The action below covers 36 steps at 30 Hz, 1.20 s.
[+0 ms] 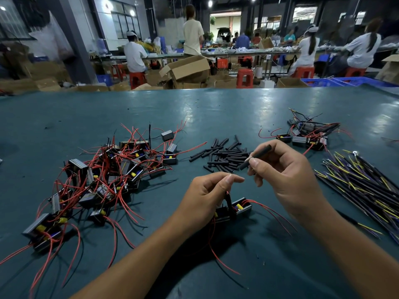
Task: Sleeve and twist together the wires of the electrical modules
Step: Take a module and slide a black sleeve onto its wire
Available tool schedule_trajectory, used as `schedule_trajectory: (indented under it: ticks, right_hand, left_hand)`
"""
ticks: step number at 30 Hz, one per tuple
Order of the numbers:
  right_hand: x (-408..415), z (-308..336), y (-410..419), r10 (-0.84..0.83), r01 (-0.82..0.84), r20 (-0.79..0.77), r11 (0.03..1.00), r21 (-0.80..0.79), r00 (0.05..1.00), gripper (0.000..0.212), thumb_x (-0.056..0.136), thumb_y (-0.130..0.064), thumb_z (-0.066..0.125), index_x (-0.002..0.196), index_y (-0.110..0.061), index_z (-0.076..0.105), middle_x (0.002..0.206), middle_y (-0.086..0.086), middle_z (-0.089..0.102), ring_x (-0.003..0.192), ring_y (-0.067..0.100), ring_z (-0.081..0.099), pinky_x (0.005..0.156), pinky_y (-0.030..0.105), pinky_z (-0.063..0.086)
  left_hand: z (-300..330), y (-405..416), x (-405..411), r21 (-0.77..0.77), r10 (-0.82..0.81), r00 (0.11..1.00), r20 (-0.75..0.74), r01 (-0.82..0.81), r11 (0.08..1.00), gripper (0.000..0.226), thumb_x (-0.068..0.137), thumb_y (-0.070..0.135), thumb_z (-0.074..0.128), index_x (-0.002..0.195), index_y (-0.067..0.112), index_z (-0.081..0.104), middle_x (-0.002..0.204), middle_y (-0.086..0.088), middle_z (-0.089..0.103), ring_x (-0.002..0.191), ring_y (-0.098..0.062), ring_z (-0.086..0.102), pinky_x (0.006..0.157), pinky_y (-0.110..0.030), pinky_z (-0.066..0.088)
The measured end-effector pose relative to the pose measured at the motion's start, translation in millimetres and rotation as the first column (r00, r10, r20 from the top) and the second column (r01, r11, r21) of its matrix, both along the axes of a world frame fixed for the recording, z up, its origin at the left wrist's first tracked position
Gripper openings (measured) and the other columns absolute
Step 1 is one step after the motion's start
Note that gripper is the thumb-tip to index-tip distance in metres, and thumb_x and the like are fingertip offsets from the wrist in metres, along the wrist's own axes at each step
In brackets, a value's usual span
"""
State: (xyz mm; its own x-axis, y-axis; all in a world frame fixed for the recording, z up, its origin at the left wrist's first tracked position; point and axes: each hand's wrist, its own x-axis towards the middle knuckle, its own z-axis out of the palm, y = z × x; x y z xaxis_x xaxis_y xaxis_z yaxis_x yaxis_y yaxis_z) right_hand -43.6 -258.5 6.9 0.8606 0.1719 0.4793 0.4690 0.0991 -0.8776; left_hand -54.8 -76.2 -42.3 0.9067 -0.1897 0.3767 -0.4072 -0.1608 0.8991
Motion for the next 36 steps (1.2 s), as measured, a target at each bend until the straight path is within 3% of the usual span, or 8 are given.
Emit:
schedule_trajectory:
  ticks: [8, 13, 16, 20, 24, 27, 30, 36]
  right_hand:
    - [-1, -5, 5, 0.022, -0.021, 0.015, 0.999, -0.037, 1.000, 0.006, 0.089, 0.007, 0.063, 0.091, 0.004, 0.058, 0.070, 0.017, 0.062, 0.057, 0.010, 0.059, 0.053, 0.021, 0.048]
    - [0, -8, 7, 0.005, -0.001, 0.053, 0.997, -0.073, 0.999, 0.007, 0.090, 0.006, 0.064, 0.092, 0.002, 0.058, 0.076, 0.018, 0.061, 0.060, 0.007, 0.065, 0.053, 0.020, 0.048]
    - [0, -11, 7, -0.010, 0.020, 0.093, 0.993, -0.115, 0.996, 0.009, 0.090, -0.002, 0.067, 0.091, -0.008, 0.060, 0.077, 0.009, 0.064, 0.067, 0.011, 0.068, 0.058, 0.018, 0.049]
    - [-1, -13, 6, -0.023, 0.056, 0.141, 0.971, -0.231, 0.990, 0.009, 0.086, -0.017, 0.067, 0.090, -0.023, 0.062, 0.080, 0.002, 0.068, 0.077, 0.015, 0.070, 0.060, 0.029, 0.051]
    - [2, -15, 2, -0.016, 0.068, 0.174, 0.952, -0.299, 0.985, 0.009, 0.086, -0.019, 0.068, 0.093, -0.023, 0.064, 0.077, -0.005, 0.065, 0.068, 0.008, 0.060, 0.062, 0.025, 0.049]
    - [2, -16, 0, 0.008, 0.065, 0.196, 0.929, -0.364, 0.981, 0.009, 0.086, -0.020, 0.068, 0.093, -0.026, 0.065, 0.078, -0.005, 0.068, 0.066, 0.008, 0.062, 0.061, 0.024, 0.051]
    - [1, -18, 0, 0.030, 0.058, 0.193, 0.900, -0.432, 0.981, 0.007, 0.088, -0.025, 0.068, 0.094, -0.028, 0.066, 0.079, -0.002, 0.070, 0.065, 0.023, 0.064, 0.059, 0.043, 0.053]
    - [2, -21, -1, 0.027, 0.065, 0.200, 0.897, -0.437, 0.979, 0.006, 0.088, -0.025, 0.068, 0.092, -0.028, 0.068, 0.074, -0.010, 0.066, 0.060, 0.006, 0.056, 0.055, 0.036, 0.051]
  left_hand:
    - [1, -1, -1, -0.012, -0.004, 1.000, -0.004, 0.004, 1.000, 0.030, 0.096, 0.049, 0.052, 0.101, 0.031, 0.076, 0.065, 0.012, 0.052, 0.057, -0.001, 0.045, 0.056, -0.014, 0.036]
    - [5, -2, -3, -0.019, -0.008, 1.000, -0.016, 0.007, 1.000, 0.026, 0.098, 0.044, 0.053, 0.101, 0.034, 0.077, 0.066, 0.010, 0.050, 0.058, -0.009, 0.044, 0.055, -0.025, 0.037]
    - [6, -2, -5, 0.023, -0.031, 0.999, -0.009, 0.031, 0.999, 0.027, 0.100, 0.032, 0.051, 0.090, 0.043, 0.074, 0.066, 0.010, 0.049, 0.061, -0.016, 0.043, 0.056, -0.036, 0.037]
    - [6, -2, -6, 0.010, -0.073, 0.996, -0.049, 0.073, 0.997, 0.026, 0.097, 0.020, 0.053, 0.108, 0.036, 0.070, 0.070, 0.013, 0.055, 0.065, -0.015, 0.046, 0.060, -0.040, 0.041]
    - [7, 2, -9, -0.063, -0.151, 0.985, -0.084, 0.146, 0.987, 0.027, 0.099, 0.005, 0.056, 0.119, 0.021, 0.064, 0.086, 0.009, 0.069, 0.076, -0.004, 0.062, 0.071, -0.022, 0.050]
    - [7, 5, -8, -0.103, -0.160, 0.979, -0.127, 0.148, 0.984, 0.028, 0.098, 0.000, 0.058, 0.122, 0.014, 0.058, 0.090, 0.004, 0.074, 0.081, -0.009, 0.067, 0.074, -0.021, 0.053]
    - [7, 5, -7, -0.122, -0.145, 0.974, -0.171, 0.125, 0.985, 0.032, 0.096, -0.002, 0.061, 0.121, 0.017, 0.058, 0.088, 0.006, 0.075, 0.078, -0.010, 0.065, 0.074, -0.024, 0.054]
    - [11, 26, -3, 0.088, -0.112, 0.980, -0.164, 0.128, 0.988, 0.025, 0.095, -0.004, 0.060, 0.114, 0.012, 0.067, 0.101, 0.002, 0.074, 0.085, -0.009, 0.066, 0.082, -0.028, 0.055]
